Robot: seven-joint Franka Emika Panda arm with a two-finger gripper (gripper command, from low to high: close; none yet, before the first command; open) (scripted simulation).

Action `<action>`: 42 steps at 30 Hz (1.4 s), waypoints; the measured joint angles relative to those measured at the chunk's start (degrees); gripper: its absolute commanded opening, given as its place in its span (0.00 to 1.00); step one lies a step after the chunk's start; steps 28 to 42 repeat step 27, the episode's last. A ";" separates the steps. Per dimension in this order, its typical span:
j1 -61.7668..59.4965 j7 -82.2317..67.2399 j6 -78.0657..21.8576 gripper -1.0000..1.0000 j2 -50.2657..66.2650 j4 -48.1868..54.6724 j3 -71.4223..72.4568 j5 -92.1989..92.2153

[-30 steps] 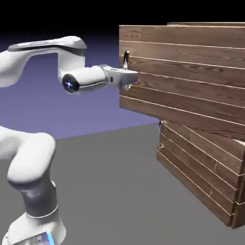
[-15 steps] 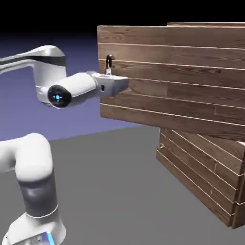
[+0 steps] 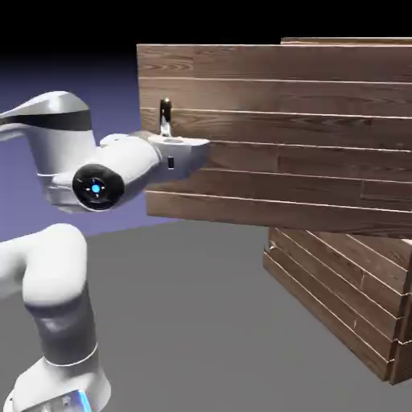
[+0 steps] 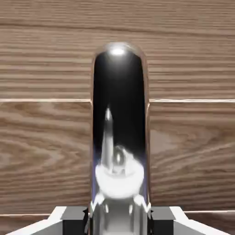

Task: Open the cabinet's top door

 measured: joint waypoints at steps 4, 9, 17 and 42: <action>0.69 -0.46 -6.79 0.00 2.59 3.97 -8.30 -7.22; 4.83 -1.21 -16.06 0.00 6.98 11.78 -18.69 -15.77; 17.59 -1.27 -30.40 0.00 12.51 28.33 -32.21 -25.48; 35.26 1.09 -45.18 0.00 14.41 49.10 -42.74 -31.31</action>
